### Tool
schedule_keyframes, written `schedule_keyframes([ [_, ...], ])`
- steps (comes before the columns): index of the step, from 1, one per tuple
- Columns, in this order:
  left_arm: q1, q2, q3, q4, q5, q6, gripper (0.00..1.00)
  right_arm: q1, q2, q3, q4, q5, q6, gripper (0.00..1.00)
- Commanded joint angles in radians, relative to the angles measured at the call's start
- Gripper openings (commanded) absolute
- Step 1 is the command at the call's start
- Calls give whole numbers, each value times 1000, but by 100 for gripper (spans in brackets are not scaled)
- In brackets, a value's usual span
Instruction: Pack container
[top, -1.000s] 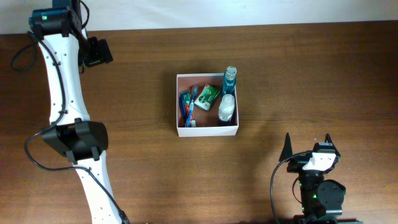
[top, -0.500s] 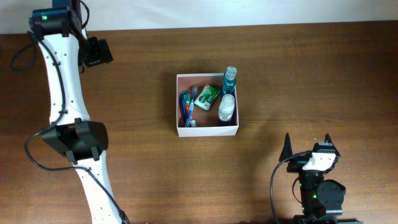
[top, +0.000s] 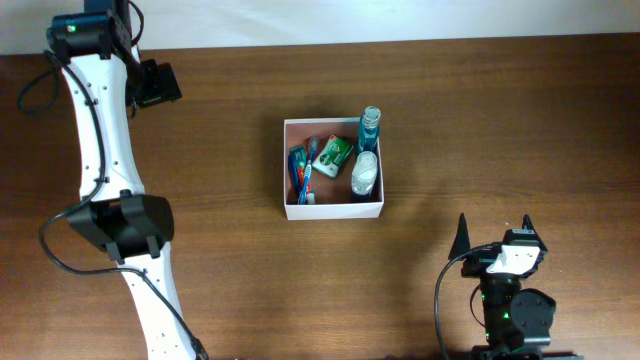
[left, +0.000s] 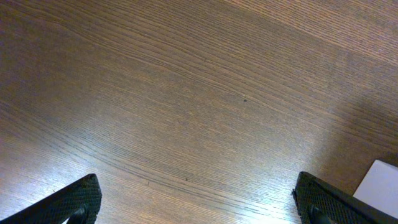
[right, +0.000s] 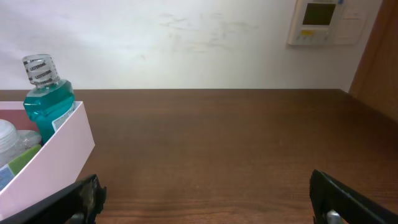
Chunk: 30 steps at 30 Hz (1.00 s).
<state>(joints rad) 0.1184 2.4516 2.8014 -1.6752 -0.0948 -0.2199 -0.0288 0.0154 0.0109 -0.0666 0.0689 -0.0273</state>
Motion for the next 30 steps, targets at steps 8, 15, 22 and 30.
schedule_keyframes([
  [8, 3, -38, 14, 2, -7, 13, 99, 9, -11, -5, -8, -6, -2, 98],
  [15, 3, -38, 14, 2, -7, 13, 99, 9, -11, -5, -8, -6, -2, 98],
  [22, 3, -38, 14, 2, -7, 13, 99, 9, -8, -5, -8, -6, -2, 98],
  [30, 3, -38, 14, -13, -7, 13, 100, 9, -8, -5, -8, -6, -2, 98],
])
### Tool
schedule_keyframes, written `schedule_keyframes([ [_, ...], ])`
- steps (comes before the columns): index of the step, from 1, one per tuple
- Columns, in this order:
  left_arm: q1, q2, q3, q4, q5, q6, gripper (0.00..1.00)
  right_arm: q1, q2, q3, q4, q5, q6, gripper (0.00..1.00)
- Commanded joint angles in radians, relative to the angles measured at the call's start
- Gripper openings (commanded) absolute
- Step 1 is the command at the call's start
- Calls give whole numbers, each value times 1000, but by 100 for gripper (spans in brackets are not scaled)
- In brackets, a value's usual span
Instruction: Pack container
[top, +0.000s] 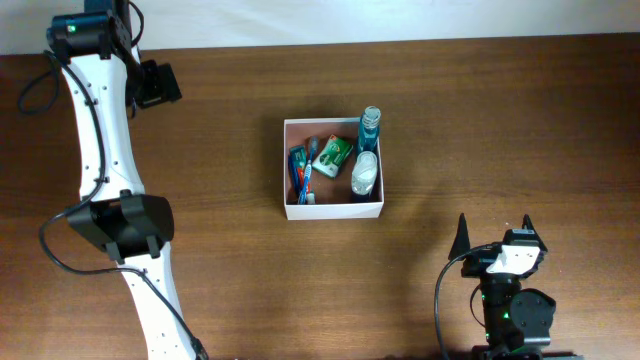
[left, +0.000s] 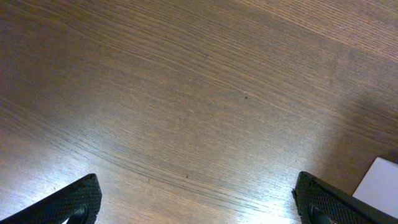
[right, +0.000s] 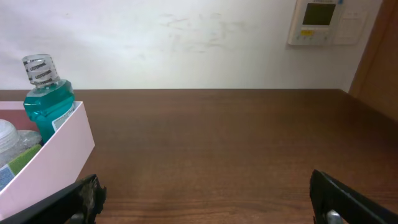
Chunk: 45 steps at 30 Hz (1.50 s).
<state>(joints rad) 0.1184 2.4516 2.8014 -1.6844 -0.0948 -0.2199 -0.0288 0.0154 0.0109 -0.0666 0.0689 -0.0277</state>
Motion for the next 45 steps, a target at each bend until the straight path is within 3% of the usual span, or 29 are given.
schedule_keyframes([
  [1, 3, -38, 14, -3, -7, 13, 99, 9, -8, -5, -8, -6, -2, 98],
  [9, -3, -48, 14, 28, -7, 5, 99, 9, -8, -5, -8, -6, -2, 98],
  [16, -10, -182, -108, 256, -34, 14, 99, 9, -8, -5, -8, -6, -2, 98],
  [40, -47, -1162, -1604, 1122, -32, 35, 99, 9, -8, -5, -8, -6, -2, 98],
  [45, -47, -1407, -1924, 1329, 24, 42, 99, 9, -8, -5, -8, -6, -2, 98],
])
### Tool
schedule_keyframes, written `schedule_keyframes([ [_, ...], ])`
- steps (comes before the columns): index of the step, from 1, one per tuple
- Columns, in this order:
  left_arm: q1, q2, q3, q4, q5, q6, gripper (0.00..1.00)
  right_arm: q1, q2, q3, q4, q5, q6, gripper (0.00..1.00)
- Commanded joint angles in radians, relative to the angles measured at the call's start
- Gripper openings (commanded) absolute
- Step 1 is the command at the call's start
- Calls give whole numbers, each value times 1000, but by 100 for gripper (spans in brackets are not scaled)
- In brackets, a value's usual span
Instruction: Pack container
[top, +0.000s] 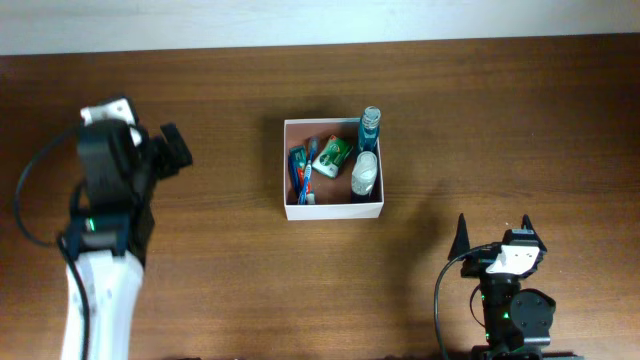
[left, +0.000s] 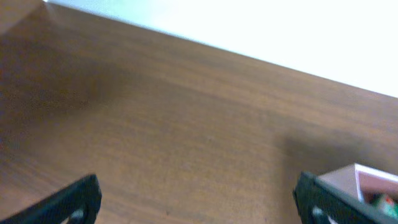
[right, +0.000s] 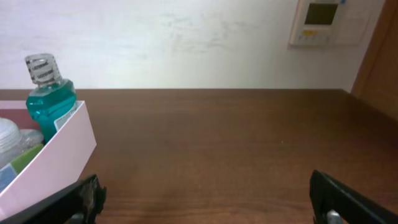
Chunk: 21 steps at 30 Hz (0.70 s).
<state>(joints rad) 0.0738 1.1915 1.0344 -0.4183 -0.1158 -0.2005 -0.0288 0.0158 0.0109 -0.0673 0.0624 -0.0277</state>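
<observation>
A white box (top: 333, 209) stands at the table's middle. Inside it are a teal mouthwash bottle (top: 369, 125), a green packet (top: 333, 153), a blue and red toothbrush pack (top: 301, 170) and a clear white-capped bottle (top: 364, 174). My left gripper (top: 172, 148) hangs open left of the box with nothing between its fingers; its wrist view catches the box's corner (left: 367, 177) at the right. My right gripper (top: 495, 233) rests open near the front edge, right of the box, empty. Its wrist view shows the mouthwash bottle (right: 50, 96) and the box wall (right: 53, 162).
The brown wooden table (top: 480, 110) spreads around the box. A pale wall (right: 186, 43) with a thermostat panel (right: 320, 22) stands behind the table's far edge. The left arm's white links (top: 95, 270) lie along the left side.
My left arm has drawn back from the far left corner; its gripper now sits lower and nearer the front, still open. Its camera now looks across the table instead of down. The right arm is unchanged.
At both earlier moments my left arm was stretched to the far left corner with its open gripper over bare wood, and the box held the same items. Now the left arm is folded back toward the front left. The right gripper stayed parked open throughout.
</observation>
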Motion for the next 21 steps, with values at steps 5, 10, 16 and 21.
schedule_keyframes([
  [5, -2, -384, -418, 274, 183, 291, 99, 9, -8, -5, -8, 0, -2, 98],
  [10, -3, -585, -594, 367, 200, 333, 99, 9, -8, -5, -8, 0, -2, 98],
  [16, -4, -749, -695, 366, 199, 330, 99, 9, -8, -5, -7, 0, -2, 98],
  [21, -12, -836, -743, 366, 206, 322, 99, 9, -8, -5, -8, 0, -2, 98],
])
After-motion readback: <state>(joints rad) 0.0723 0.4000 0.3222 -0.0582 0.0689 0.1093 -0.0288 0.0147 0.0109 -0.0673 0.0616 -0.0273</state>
